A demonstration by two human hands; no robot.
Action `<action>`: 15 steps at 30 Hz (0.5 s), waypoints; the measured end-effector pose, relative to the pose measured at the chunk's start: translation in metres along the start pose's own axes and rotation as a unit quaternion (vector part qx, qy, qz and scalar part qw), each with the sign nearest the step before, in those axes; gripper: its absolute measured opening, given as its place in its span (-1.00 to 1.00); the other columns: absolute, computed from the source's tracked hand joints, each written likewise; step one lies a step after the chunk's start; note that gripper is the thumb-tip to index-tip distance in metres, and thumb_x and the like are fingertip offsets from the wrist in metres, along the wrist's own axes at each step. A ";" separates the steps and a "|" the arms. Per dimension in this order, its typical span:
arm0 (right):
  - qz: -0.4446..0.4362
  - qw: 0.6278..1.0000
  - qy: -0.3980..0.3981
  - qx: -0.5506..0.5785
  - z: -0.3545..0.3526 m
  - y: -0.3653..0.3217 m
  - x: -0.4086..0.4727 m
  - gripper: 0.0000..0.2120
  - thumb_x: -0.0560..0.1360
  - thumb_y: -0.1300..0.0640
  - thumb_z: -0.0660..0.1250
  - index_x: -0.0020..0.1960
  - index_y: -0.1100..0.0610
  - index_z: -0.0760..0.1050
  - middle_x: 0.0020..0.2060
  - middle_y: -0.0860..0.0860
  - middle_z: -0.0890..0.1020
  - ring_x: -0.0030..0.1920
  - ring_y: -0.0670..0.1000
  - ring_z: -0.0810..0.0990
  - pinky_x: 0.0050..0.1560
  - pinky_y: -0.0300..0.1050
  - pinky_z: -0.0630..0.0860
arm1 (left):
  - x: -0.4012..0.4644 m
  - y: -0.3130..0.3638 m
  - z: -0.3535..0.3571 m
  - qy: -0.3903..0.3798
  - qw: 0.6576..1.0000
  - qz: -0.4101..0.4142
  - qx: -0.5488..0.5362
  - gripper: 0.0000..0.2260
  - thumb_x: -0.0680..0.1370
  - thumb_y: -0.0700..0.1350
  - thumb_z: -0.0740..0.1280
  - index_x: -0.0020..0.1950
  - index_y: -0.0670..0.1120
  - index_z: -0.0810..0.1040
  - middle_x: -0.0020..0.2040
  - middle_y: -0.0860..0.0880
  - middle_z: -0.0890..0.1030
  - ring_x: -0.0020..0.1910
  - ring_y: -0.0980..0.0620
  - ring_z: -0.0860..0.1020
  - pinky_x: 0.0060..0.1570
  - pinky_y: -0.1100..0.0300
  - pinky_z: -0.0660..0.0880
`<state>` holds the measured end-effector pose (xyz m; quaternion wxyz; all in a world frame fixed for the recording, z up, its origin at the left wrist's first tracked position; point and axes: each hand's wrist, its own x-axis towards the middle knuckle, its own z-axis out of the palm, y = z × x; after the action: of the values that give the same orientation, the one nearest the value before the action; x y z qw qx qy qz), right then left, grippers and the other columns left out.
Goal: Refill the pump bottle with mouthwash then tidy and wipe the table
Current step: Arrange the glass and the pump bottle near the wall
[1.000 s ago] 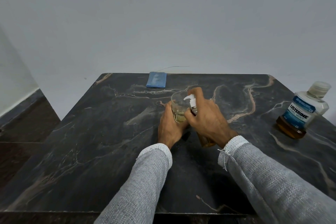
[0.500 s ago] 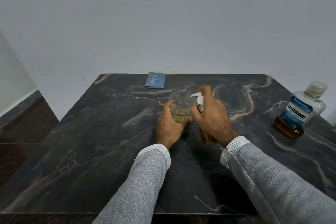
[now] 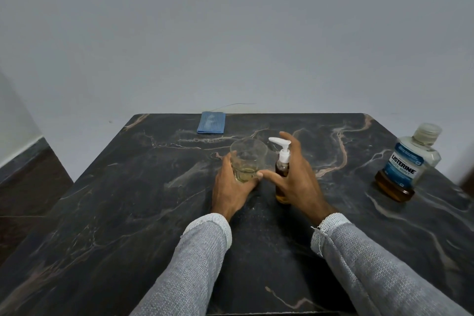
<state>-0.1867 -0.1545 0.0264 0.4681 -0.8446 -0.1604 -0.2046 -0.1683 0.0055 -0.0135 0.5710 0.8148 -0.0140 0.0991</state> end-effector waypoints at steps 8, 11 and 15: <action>-0.012 1.000 0.007 -0.002 -0.004 -0.003 -0.009 -0.34 0.44 0.02 0.47 0.31 -0.39 0.16 0.14 -0.29 0.49 0.16 -0.27 0.47 0.15 -0.40 0.36 | -0.001 0.000 0.000 0.002 1.000 0.004 -0.005 -0.17 0.22 0.23 0.55 0.40 0.13 0.28 0.28 0.07 0.54 0.20 0.09 0.53 0.20 0.16 0.48; 0.008 0.992 0.036 -0.122 -0.008 -0.002 -0.018 -0.44 0.48 -0.11 0.39 0.40 -0.11 0.25 0.20 -0.04 0.44 0.21 -0.06 0.42 0.22 -0.14 0.40 | 0.001 -0.003 0.001 0.006 1.000 0.005 0.001 -0.19 0.25 0.15 0.58 0.40 0.14 0.28 0.26 0.09 0.55 0.18 0.11 0.53 0.21 0.14 0.49; 0.043 0.973 0.032 -0.225 -0.011 -0.001 -0.025 -0.41 0.47 -0.14 0.38 0.36 0.10 0.27 0.13 0.06 0.43 0.11 0.05 0.44 0.12 -0.02 0.46 | 0.003 -0.005 0.002 0.012 1.000 0.008 0.011 -0.19 0.26 0.11 0.59 0.41 0.12 0.28 0.28 0.08 0.54 0.21 0.09 0.52 0.24 0.12 0.48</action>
<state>-0.2109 -0.1653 0.0203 0.2795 -0.9273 -0.0593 -0.2420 -0.1648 0.0057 -0.0183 0.5611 0.8198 -0.0129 0.1135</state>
